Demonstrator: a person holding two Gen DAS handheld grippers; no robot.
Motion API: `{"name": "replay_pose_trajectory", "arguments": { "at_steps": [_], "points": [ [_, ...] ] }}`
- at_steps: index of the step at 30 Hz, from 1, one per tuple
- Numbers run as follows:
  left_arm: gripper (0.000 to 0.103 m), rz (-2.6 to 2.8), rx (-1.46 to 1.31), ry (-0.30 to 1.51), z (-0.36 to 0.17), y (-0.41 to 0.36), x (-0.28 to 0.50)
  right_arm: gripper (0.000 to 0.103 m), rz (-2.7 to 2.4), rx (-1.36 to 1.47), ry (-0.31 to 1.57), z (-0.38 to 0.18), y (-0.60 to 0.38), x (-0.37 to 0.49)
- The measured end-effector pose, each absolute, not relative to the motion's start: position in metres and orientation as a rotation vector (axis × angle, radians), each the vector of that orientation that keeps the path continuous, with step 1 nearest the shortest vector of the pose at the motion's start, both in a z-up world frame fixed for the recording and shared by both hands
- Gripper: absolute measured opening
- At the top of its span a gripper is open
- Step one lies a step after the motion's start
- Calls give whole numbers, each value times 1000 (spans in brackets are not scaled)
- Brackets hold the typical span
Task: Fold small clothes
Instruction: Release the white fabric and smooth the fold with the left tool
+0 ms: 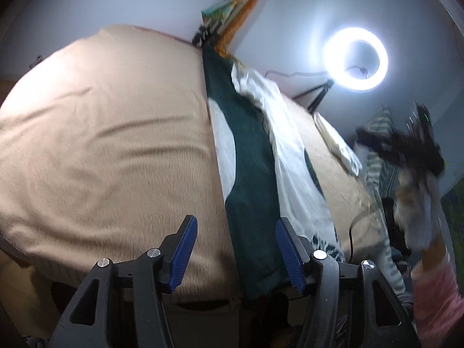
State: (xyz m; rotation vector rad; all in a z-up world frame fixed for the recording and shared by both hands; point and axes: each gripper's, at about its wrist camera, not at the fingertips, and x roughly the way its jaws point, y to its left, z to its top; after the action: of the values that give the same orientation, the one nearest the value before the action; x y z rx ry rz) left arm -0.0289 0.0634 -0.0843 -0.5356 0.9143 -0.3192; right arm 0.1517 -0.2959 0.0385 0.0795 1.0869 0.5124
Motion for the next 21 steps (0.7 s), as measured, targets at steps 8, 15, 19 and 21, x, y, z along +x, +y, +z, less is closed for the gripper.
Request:
{"name": "replay_pose_trajectory", "arguments": {
  "at_steps": [8, 15, 19, 21],
  "points": [
    [55, -388, -577, 1007, -99, 50, -42, 33, 524, 118, 1271, -28, -315, 47],
    [20, -424, -613, 1039, -109, 36, -41, 33, 544, 59, 1311, -43, -298, 23],
    [0, -404, -653, 1038, -116, 38, -35, 14, 542, 26, 1334, -53, -293, 18],
    [0, -397, -647, 1028, -114, 40, -36, 5, 540, 19, 1331, -56, -294, 16]
  ]
}}
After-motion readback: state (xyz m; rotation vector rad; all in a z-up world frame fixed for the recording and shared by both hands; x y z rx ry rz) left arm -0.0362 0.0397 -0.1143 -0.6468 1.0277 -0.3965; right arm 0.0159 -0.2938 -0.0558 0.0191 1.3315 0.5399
